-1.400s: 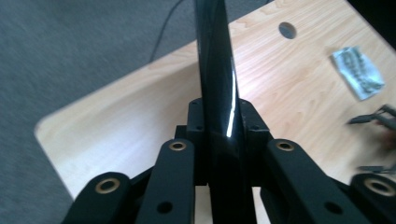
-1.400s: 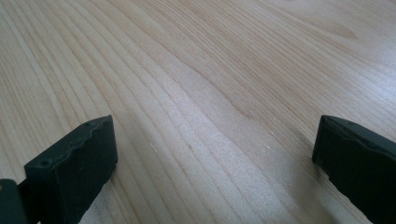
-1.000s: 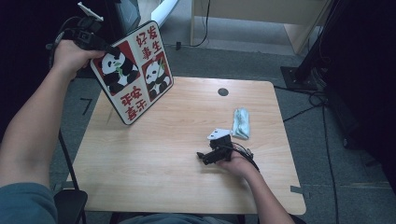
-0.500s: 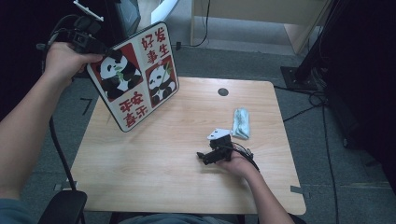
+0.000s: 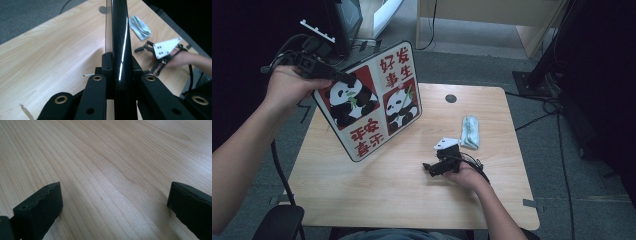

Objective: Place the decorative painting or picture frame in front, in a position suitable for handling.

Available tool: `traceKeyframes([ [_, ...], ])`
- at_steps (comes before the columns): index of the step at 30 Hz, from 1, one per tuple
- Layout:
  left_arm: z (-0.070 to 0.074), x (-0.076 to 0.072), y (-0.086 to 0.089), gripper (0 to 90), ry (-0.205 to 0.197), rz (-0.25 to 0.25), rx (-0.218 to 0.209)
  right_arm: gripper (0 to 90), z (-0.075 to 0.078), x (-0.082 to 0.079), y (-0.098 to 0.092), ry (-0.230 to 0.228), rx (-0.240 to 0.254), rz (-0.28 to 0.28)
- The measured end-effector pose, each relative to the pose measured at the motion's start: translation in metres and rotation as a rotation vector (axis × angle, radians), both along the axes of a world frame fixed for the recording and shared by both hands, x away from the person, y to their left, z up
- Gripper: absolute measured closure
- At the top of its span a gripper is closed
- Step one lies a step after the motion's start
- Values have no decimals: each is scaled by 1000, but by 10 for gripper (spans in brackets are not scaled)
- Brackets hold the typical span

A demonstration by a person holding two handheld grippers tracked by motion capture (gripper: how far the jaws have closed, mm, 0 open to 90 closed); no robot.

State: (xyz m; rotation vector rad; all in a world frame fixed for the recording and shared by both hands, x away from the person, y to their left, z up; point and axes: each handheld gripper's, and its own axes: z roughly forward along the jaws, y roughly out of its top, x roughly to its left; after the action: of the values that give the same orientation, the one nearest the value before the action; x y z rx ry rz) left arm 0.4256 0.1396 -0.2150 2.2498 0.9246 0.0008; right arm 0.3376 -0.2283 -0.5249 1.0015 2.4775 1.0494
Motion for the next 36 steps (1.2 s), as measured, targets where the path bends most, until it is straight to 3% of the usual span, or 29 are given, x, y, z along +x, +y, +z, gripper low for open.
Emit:
traceKeyframes([
  [6, -7, -15, -8, 818, -6, -22, 4, 1, 0, 0, 0, 2, 1, 0],
  [12, -28, -31, -13, 817, -2, -5, -14, 1, 0, 0, 0, 1, 1, 0],
  [20, -38, -37, -23, 816, 8, -27, -5, 2, 0, 0, 0, 2, 0, 1],
  [28, -42, -36, -20, 813, 22, 2, -30, 2, 0, 0, 0, 2, 1, 2],
  [33, -44, -38, -14, 779, 14, 3, -94, 2, 0, 0, -1, 2, 1, 13],
  [36, -45, -38, -11, 706, 12, 0, -115, 1, 0, 0, -1, 3, 1, 12],
])
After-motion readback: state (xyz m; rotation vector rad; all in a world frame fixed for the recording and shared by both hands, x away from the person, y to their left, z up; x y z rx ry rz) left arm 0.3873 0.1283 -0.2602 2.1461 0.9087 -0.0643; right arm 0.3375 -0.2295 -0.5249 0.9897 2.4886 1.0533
